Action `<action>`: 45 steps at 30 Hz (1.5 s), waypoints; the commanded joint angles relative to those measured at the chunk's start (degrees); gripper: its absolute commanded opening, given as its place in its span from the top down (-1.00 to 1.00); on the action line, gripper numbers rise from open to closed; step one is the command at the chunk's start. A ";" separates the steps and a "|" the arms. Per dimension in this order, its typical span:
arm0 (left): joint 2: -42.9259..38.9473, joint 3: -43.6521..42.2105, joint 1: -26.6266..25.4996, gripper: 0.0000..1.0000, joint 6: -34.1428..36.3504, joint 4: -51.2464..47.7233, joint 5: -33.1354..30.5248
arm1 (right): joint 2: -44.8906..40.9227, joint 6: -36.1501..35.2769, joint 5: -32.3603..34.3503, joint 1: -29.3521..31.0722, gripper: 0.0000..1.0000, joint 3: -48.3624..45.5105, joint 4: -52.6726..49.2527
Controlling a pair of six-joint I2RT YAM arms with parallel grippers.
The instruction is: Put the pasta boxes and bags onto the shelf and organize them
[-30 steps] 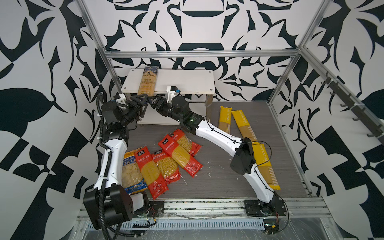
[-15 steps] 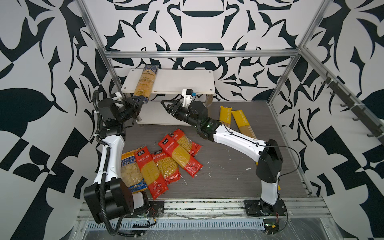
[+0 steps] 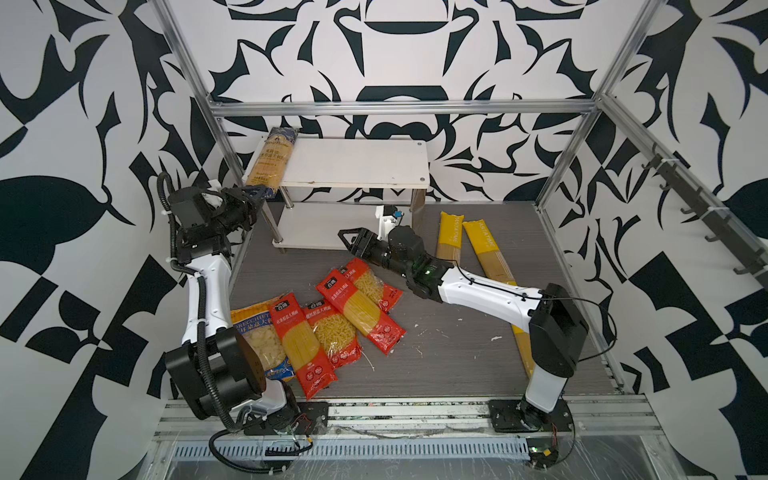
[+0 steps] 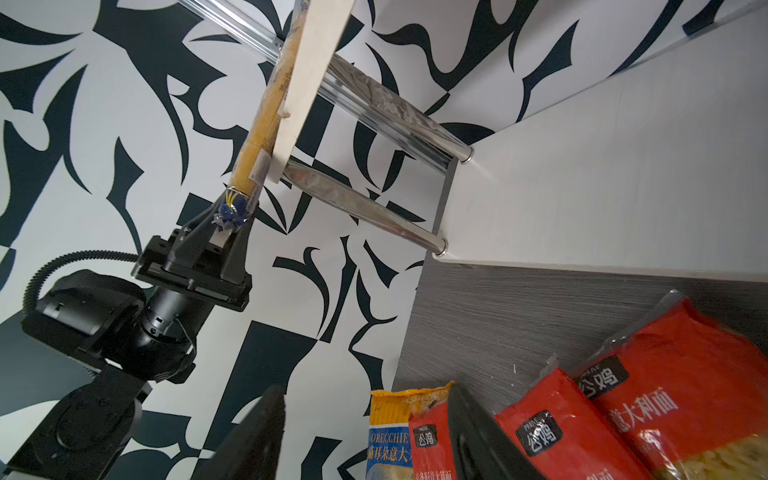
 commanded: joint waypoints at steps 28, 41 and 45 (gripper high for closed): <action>-10.39 -11.72 1.53 -0.57 6.38 -5.27 -3.20 | -7.28 -12.28 -5.56 -2.77 -0.29 -9.84 -5.94; -32.87 -31.43 -21.84 -0.65 26.15 -18.73 -23.01 | -1.22 -36.01 -20.30 -4.73 -0.32 -11.83 -30.48; -35.35 -36.35 -29.83 -0.63 28.26 -17.66 -27.19 | 4.42 -39.01 -22.44 -4.70 -0.34 -9.03 -32.81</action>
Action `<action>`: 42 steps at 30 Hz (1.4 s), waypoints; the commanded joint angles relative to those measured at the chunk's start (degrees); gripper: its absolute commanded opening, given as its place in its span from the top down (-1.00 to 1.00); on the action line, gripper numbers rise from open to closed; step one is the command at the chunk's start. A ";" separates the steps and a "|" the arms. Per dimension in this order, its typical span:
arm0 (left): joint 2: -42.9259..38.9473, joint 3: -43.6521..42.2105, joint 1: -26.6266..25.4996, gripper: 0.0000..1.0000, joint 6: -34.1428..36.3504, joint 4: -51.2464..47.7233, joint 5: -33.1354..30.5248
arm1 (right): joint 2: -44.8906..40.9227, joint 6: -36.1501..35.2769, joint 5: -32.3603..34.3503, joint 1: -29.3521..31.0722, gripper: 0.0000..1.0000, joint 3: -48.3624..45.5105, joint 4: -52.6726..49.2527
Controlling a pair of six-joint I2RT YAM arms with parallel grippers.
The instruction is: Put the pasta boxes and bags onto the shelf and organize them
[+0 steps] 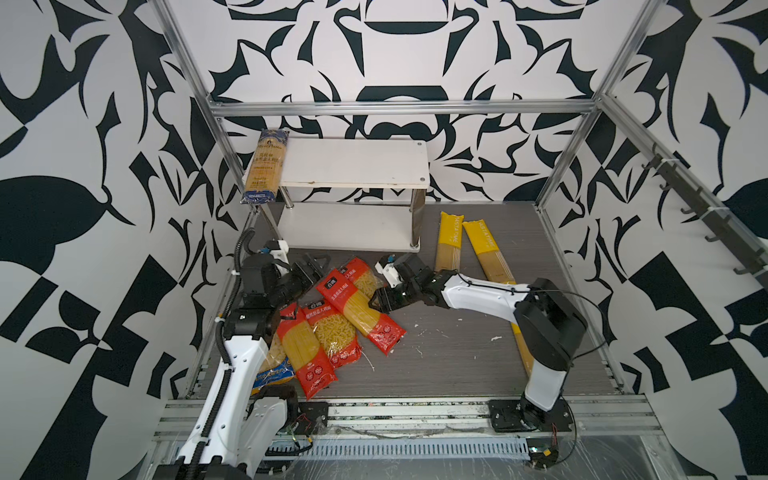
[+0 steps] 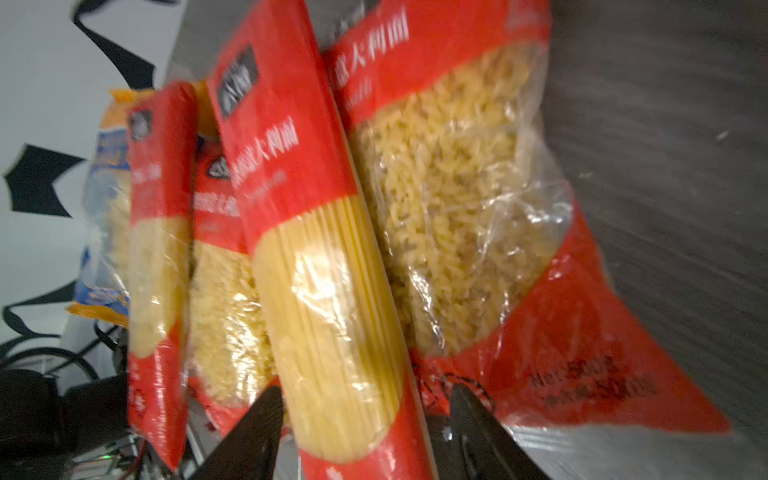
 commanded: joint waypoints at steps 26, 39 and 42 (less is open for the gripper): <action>2.31 -8.64 -13.96 -0.55 3.96 6.01 -10.64 | 5.90 6.63 -20.80 3.05 0.22 -2.12 10.94; 4.24 -8.34 -13.98 -0.53 3.96 7.40 -9.48 | -2.62 12.45 -18.82 3.47 -0.13 -8.91 5.42; 4.68 -8.13 -13.98 -0.53 3.81 7.75 -9.01 | -2.28 13.62 -14.41 4.05 -0.24 -10.79 3.85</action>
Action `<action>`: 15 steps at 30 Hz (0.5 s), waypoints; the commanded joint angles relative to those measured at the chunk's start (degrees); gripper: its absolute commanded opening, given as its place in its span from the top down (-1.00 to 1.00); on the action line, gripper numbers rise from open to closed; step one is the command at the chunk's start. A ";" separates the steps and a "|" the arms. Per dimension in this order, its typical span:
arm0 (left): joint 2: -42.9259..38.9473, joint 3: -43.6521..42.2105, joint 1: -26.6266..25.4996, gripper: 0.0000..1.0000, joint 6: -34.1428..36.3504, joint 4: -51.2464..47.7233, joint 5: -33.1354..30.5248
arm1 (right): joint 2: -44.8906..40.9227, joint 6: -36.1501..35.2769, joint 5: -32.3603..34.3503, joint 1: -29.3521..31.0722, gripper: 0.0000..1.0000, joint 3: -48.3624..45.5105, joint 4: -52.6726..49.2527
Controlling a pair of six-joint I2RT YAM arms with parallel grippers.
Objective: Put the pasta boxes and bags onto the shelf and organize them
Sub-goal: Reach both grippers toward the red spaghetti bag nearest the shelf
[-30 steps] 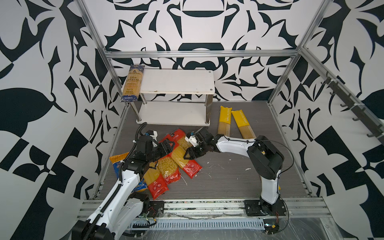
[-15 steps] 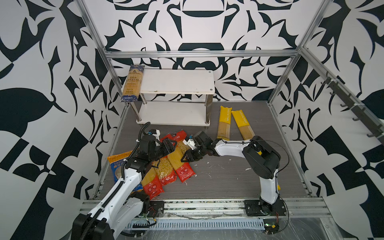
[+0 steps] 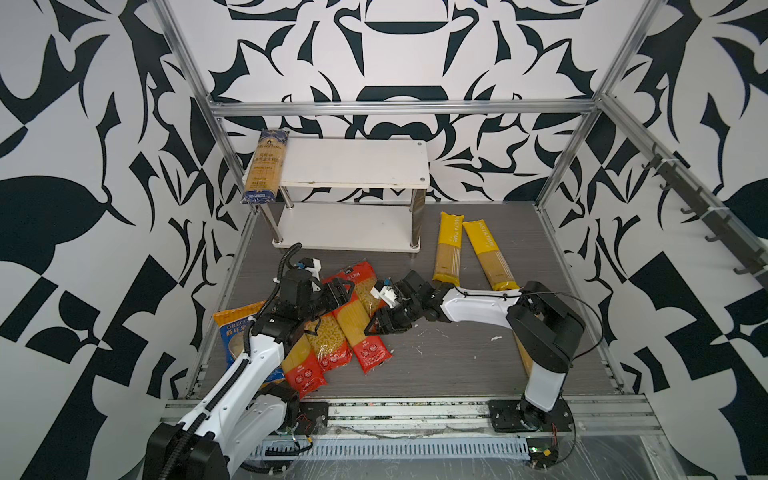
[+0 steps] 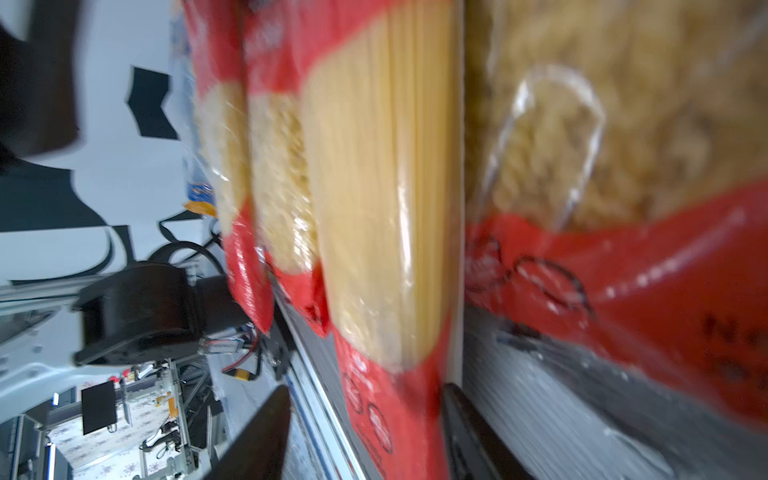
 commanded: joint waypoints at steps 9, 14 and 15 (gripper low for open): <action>0.44 0.78 -0.26 -0.52 0.16 1.86 1.31 | 1.82 7.39 3.40 6.17 -0.23 -2.97 6.61; -1.09 0.55 -0.26 -0.51 -0.52 0.72 0.79 | 0.82 12.33 1.90 6.38 0.32 -4.05 15.19; -1.41 0.89 -0.23 -0.51 -0.71 -0.04 0.11 | 0.32 12.32 1.66 6.38 0.45 -4.36 15.68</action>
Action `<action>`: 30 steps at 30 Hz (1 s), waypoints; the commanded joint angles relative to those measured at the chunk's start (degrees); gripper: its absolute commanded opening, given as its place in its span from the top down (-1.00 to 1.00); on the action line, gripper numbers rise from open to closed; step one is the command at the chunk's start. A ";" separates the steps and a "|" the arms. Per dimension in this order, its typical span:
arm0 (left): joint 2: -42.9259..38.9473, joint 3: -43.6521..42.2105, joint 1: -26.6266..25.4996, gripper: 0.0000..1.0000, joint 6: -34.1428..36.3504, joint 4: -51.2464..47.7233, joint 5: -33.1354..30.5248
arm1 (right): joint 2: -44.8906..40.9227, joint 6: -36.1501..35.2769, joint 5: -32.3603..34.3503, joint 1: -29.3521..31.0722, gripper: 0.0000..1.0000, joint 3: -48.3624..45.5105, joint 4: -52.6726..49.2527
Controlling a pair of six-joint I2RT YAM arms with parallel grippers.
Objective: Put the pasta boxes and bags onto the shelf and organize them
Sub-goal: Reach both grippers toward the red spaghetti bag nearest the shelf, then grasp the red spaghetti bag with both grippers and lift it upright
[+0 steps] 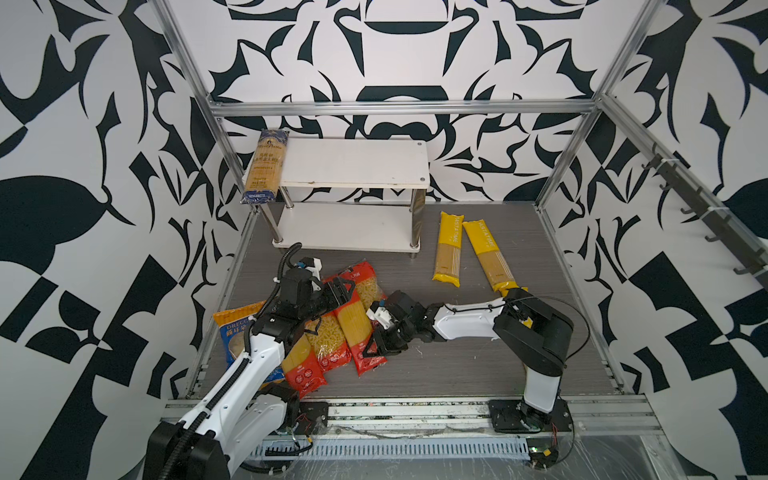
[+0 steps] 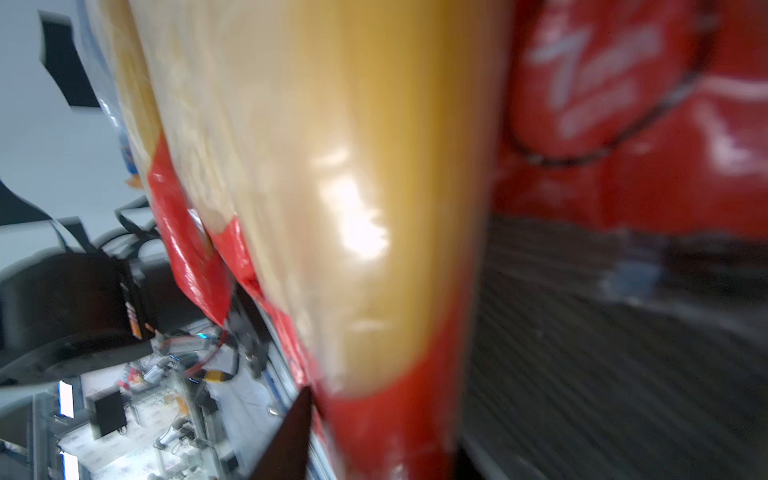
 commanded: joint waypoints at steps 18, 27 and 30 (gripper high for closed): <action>0.01 18.64 10.00 -0.58 1.21 -9.85 19.43 | -20.43 -8.07 -2.83 -3.55 1.00 -8.75 30.76; -4.06 8.47 15.26 -0.88 -9.93 10.97 30.05 | -29.57 -13.87 -5.98 -6.65 1.00 -2.07 22.45; -2.86 7.53 12.45 -0.88 -12.71 18.23 31.09 | -30.63 -14.99 -7.00 -6.69 1.00 1.62 19.63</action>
